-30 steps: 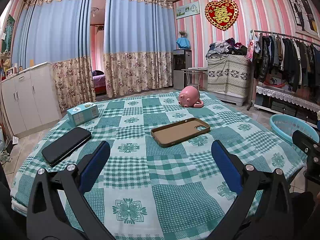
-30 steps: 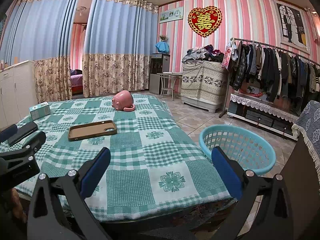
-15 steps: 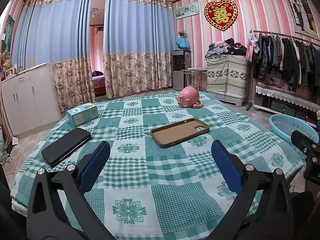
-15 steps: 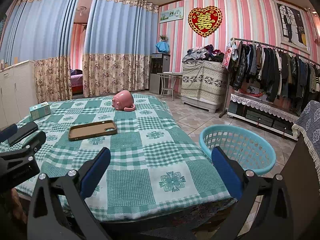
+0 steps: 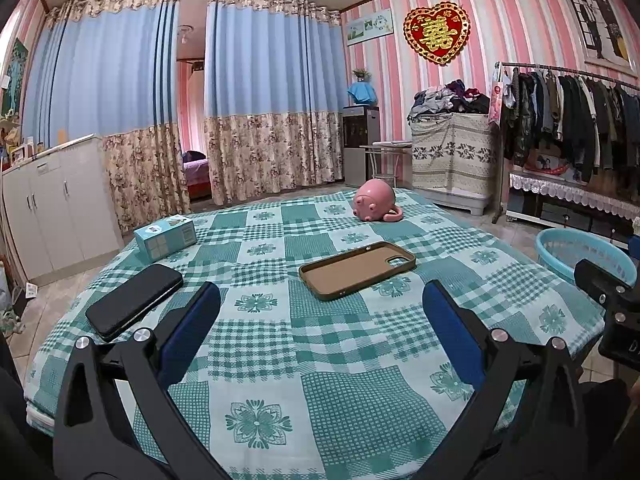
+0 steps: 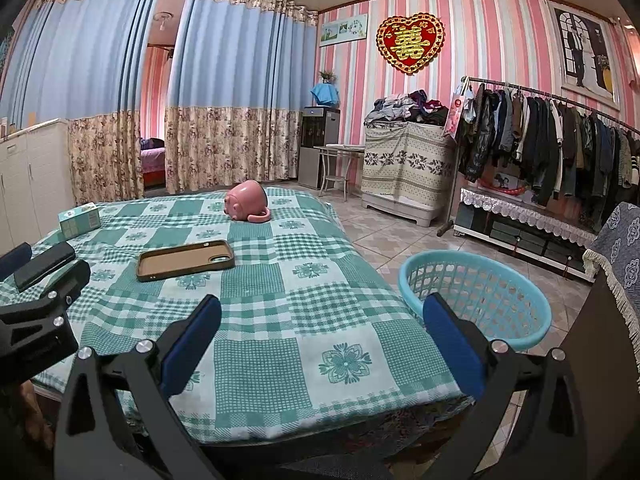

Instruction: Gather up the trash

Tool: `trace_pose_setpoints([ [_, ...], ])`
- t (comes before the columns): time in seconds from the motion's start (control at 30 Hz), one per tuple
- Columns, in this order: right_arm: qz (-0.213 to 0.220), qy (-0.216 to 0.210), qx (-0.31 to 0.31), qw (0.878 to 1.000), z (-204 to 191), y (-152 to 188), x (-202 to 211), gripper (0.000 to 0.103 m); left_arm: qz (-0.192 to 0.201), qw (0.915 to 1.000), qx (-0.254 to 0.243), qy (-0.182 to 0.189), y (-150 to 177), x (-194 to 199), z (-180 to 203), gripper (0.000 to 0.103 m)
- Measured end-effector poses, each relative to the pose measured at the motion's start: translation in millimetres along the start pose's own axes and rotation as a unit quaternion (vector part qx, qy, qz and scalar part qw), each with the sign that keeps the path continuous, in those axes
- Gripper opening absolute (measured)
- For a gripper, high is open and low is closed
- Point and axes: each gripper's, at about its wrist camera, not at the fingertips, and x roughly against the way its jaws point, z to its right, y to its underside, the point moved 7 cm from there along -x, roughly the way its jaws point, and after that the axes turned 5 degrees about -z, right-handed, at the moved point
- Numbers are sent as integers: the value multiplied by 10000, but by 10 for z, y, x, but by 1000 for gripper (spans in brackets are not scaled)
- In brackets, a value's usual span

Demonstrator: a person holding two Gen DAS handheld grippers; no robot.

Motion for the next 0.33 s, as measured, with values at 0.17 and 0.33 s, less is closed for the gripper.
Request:
trace_pose_setpoints([
  [0.17, 28, -1, -5, 10000, 3, -22, 13, 99, -51, 9999, 85, 44, 12, -31, -38, 98],
  [0.33, 23, -1, -2, 10000, -2, -23, 9, 99, -48, 10000, 76, 43, 14, -31, -40, 98],
])
